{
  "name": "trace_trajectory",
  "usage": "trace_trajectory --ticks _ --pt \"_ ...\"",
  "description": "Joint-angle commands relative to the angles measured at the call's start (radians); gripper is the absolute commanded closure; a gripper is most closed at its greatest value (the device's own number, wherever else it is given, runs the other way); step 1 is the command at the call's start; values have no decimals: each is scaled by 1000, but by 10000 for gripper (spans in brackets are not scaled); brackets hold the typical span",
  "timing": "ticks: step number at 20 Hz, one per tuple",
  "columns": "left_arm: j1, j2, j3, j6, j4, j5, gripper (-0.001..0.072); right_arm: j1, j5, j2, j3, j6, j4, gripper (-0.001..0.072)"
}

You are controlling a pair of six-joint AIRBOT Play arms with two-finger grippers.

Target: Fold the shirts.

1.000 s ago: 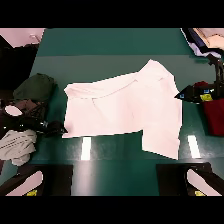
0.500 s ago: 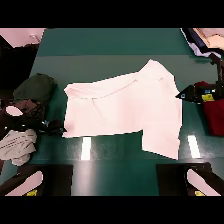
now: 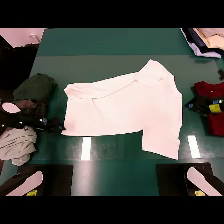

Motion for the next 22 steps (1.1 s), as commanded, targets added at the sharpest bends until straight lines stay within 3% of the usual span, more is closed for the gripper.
trace_trajectory --ticks 1,4,13,16,17,18,22 --pt "0 28 97 -2 11 -22 685 -123 -73 0 -161 -41 0 277" --pt "0 34 171 -22 11 -40 685 -192 -183 -7 -249 -64 1 282" --pt "0 34 178 -34 3 -36 684 -71 -200 -223 -257 -73 4 287" --pt "0 34 178 -34 3 -37 684 -27 -247 -200 -257 -73 4 484" --pt "0 34 178 -34 2 -38 684 -23 -268 -177 -257 -73 5 611" --pt "0 34 179 -35 -4 -39 685 -23 -284 -144 -255 -72 5 692" --pt "0 34 319 -79 -15 -25 685 -20 -306 -6 -107 -72 144 693"
